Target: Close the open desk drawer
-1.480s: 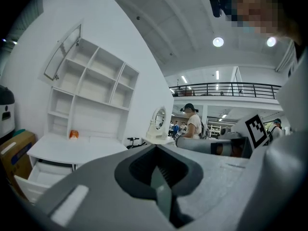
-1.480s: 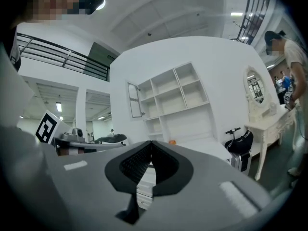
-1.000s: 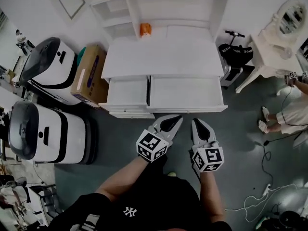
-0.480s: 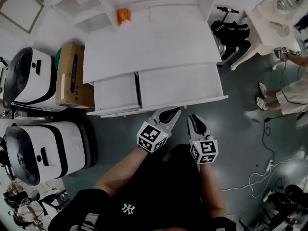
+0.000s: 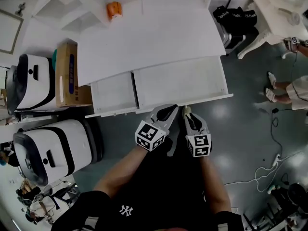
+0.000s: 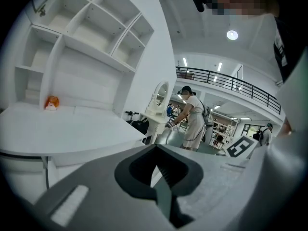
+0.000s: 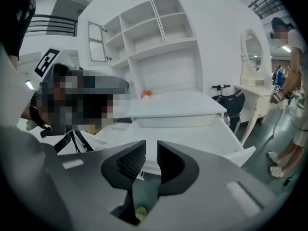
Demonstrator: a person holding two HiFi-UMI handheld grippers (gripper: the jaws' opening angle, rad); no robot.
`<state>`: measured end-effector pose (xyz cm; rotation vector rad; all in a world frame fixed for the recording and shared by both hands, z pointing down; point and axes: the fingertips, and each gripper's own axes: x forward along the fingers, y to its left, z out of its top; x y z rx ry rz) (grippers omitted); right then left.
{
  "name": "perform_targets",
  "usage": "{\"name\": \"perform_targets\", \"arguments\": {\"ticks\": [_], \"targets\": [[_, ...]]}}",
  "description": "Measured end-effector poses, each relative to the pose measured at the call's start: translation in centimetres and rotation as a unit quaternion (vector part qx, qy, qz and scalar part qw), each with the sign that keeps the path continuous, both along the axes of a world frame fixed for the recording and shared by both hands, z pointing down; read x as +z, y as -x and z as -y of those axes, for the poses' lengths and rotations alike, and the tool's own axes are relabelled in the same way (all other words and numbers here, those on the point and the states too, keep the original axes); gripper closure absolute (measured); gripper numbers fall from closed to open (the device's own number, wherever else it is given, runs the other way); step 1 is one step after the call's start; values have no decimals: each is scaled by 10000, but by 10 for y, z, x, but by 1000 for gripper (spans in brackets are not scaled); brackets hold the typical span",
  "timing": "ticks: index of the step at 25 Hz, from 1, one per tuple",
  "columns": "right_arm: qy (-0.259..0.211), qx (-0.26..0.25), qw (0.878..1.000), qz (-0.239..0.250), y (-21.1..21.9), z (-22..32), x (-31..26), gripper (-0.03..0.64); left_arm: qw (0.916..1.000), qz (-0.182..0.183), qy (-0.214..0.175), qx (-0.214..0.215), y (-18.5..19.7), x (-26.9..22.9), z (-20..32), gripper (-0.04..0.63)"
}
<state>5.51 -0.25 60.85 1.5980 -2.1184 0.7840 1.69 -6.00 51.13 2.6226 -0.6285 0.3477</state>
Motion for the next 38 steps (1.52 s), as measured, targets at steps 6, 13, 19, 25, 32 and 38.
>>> {"name": "perform_targets", "arguments": {"ticks": [6,13,19,25,32,38], "targets": [[546,39,9985,8,-14,3,64,508,9995,256,175,-46,-5,27,12,594],[980,205,9950,10,-22,11,134,499,9982,444,367,193,-11,61,9,594],[1136,327,9929,102,-20,21,175,494,9969,570,442,304,-14,79,9,594],[1257,323,9914,170,-15,20,198,481,9961,618,557,299,-19,92,5,594],[1291,257,9912,163,-9,22,204,513,9950,624,741,228,-25,107,9,594],[1242,206,9918,207,-15,41,200,514,9949,658,766,26,-28,110,21,594]]}}
